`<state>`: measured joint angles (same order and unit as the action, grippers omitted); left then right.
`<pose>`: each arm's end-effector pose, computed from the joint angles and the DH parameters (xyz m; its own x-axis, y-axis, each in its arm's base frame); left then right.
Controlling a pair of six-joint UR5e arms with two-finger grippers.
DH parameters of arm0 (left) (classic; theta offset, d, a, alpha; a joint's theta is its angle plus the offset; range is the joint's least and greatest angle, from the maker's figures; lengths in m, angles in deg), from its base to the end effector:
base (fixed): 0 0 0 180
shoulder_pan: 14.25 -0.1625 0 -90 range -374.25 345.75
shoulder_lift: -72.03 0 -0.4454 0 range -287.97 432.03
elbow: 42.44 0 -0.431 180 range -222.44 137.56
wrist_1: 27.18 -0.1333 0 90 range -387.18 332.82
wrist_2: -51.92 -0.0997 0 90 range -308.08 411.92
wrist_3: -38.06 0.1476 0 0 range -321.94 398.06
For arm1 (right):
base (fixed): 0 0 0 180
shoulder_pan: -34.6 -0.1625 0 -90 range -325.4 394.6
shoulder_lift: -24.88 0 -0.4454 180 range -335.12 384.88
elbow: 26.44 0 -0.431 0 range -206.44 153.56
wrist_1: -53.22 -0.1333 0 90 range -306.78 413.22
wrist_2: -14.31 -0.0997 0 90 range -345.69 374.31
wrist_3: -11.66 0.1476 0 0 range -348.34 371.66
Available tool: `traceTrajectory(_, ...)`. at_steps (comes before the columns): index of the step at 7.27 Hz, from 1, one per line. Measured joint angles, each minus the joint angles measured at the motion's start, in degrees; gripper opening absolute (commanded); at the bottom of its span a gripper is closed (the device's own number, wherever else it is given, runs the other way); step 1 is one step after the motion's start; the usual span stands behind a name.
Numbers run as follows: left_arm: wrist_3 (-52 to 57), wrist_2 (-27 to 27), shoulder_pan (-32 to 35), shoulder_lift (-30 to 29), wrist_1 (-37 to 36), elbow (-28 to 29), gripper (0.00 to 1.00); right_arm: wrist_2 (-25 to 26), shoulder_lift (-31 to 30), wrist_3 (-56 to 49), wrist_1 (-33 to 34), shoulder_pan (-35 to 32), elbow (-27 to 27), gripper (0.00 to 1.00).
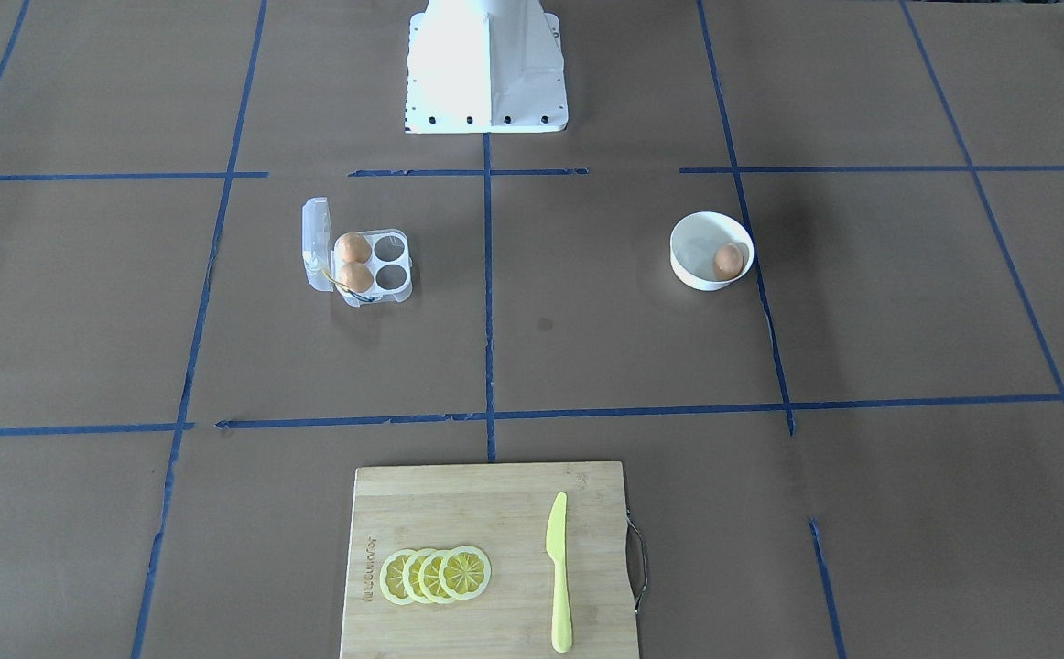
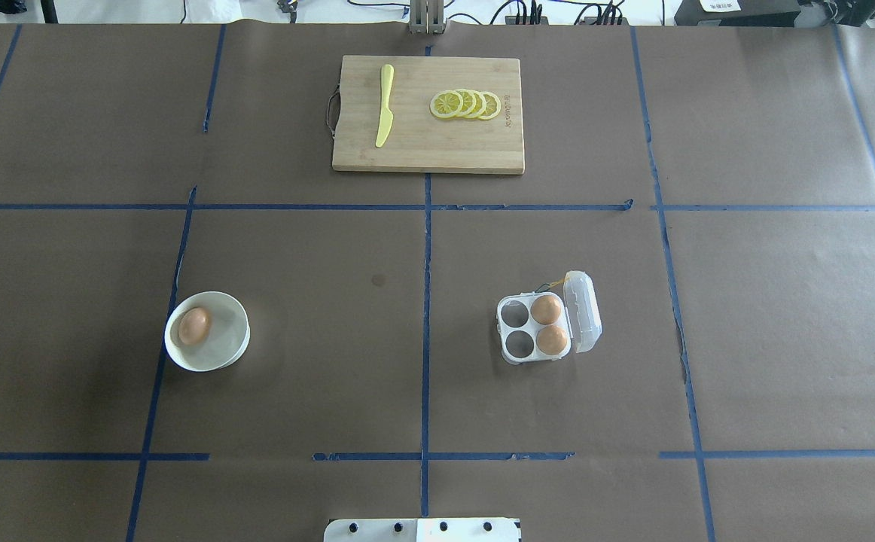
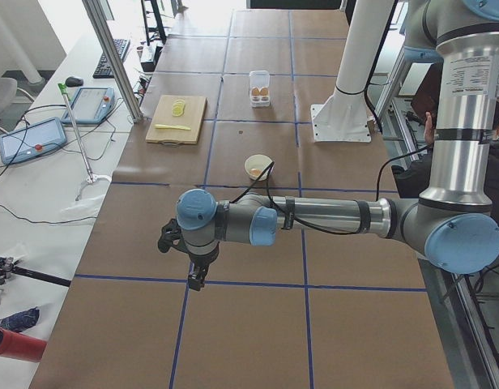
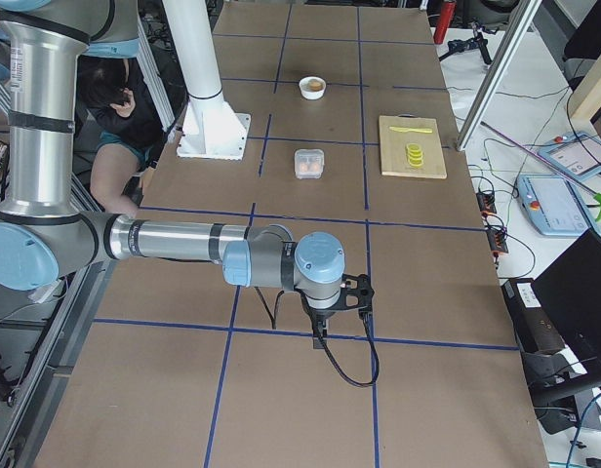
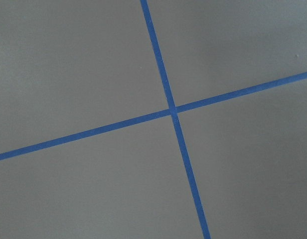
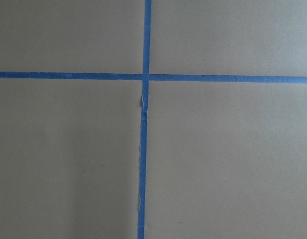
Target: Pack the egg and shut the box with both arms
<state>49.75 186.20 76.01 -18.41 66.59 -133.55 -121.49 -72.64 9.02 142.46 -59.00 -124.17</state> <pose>-0.0327 -0.5432 0.6922 0.7023 0.2619 -0.6620 -0.1407 0.9626 0.2316 0.0572 -0.4715 0.7037 0.6987 -0.0143 0.7153 -0.0306 0.9983 0.0499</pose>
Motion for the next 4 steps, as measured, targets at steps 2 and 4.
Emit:
traceTrajectory(2,0.0,0.19,0.0,-0.01,0.09,-1.78,1.0,-0.13,0.12,0.0,-0.1,0.0,-0.06,1.0)
traceTrajectory(4,-0.07,0.04,-0.5,0.1,6.86,-6.12,1.0,-0.51,0.47,0.0,-0.21,0.0,-0.21,1.0)
